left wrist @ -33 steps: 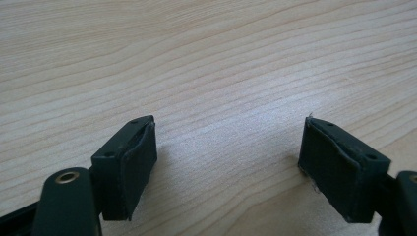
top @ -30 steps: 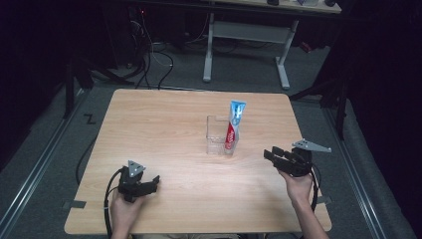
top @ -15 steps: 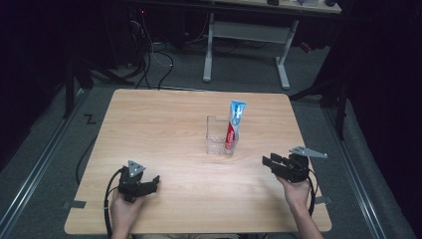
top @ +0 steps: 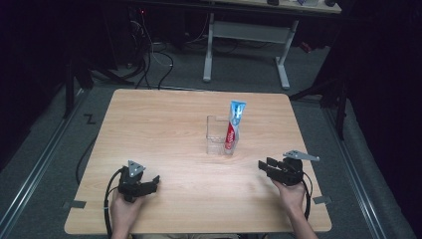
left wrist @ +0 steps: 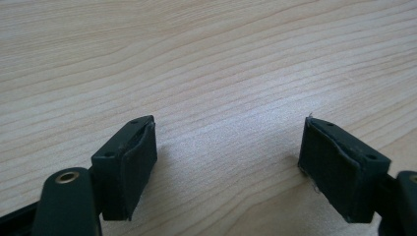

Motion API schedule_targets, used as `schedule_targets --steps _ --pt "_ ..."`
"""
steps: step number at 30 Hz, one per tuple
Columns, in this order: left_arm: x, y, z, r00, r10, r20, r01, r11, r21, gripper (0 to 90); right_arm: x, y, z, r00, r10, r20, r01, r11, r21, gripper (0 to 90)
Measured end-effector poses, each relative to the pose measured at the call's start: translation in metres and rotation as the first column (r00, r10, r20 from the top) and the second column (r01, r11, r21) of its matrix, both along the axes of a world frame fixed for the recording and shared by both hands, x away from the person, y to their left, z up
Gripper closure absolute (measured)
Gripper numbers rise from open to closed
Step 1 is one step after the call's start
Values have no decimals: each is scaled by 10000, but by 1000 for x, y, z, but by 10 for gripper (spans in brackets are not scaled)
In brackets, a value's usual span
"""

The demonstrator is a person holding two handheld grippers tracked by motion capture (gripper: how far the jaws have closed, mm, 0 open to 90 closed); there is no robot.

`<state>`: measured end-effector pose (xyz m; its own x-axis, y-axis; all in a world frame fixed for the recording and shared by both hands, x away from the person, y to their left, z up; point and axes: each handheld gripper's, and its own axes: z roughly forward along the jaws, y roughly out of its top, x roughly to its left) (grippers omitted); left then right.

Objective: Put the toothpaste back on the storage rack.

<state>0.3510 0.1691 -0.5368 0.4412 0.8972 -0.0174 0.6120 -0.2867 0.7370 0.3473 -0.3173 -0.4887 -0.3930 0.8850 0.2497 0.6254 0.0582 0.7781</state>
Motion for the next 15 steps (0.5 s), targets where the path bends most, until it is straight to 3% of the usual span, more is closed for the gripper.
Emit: schedule_targets --steps 15 --pt "0 0 0 10000 -2 -2 2 10000 1 225 11 13 -13 9994 233 -254 -244 9987 -442 530"
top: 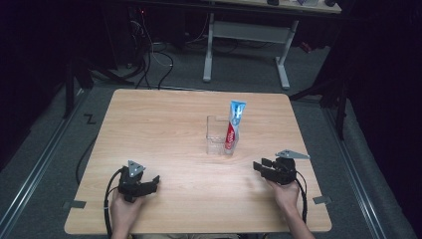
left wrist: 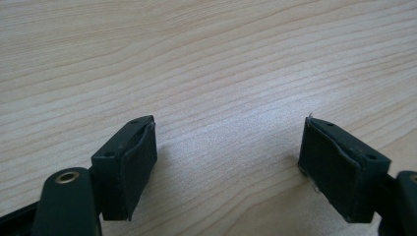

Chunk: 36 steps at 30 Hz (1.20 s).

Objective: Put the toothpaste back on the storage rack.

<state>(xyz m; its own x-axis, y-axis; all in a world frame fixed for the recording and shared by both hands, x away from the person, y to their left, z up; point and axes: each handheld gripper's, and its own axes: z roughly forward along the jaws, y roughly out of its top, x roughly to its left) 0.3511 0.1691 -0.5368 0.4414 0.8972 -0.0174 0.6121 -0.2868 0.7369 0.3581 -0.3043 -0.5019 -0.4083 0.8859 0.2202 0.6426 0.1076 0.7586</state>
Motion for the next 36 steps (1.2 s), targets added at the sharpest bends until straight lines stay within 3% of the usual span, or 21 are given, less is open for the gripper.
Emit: schedule_targets --steps 15,22,36 --pt "0 0 0 10000 1 -2 -1 10000 -4 225 14 15 -21 9993 219 -309 -248 9948 -989 528" --pt "0 0 0 10000 2 0 -2 10000 -6 225 17 16 -25 9992 130 -376 -175 9922 -1234 527" --pt "0 0 0 10000 2 -2 -2 10000 -10 225 18 23 -28 9999 133 97 -117 9878 -1550 521"
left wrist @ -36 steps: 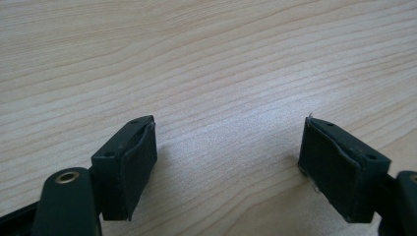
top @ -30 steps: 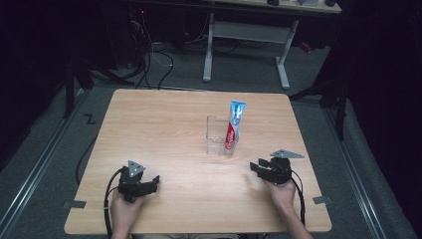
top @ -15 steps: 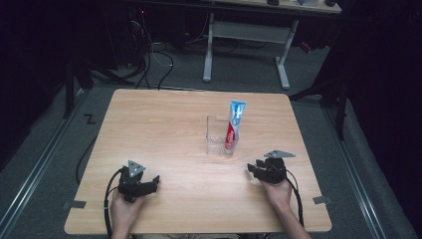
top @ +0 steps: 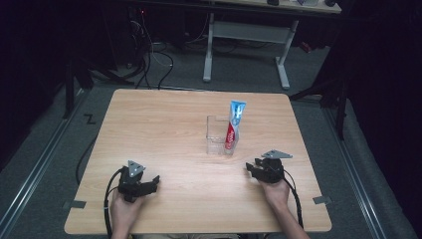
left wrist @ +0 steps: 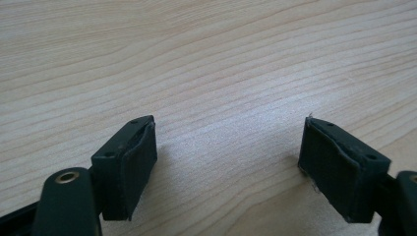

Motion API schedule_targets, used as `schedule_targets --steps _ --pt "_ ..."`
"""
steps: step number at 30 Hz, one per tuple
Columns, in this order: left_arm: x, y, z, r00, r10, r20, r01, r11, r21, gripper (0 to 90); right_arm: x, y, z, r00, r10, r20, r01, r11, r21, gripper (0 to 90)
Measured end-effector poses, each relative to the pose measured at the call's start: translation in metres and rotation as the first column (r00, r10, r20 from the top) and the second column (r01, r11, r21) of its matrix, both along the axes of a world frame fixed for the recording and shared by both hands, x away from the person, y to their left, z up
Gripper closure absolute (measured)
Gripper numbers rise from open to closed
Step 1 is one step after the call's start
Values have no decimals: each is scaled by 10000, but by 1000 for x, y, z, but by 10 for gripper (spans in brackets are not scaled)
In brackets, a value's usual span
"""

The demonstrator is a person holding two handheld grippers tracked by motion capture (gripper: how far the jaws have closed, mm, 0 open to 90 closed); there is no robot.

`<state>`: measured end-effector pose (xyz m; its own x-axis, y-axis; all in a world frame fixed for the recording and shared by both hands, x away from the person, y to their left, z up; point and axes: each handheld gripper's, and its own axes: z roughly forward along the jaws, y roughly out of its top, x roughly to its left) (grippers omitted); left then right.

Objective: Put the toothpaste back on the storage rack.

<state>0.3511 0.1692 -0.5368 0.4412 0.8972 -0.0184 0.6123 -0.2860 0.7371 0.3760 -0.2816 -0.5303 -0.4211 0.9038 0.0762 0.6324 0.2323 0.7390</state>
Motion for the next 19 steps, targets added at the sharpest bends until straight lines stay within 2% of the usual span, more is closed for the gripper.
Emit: schedule_targets --steps 7,19 --pt "0 0 0 10000 0 2 0 10000 4 225 -2 9 -1 9992 233 324 -201 9952 -960 497" --pt "0 0 0 10000 1 4 -1 10000 7 225 -1 9 -1 9993 217 289 -189 9953 -946 458"
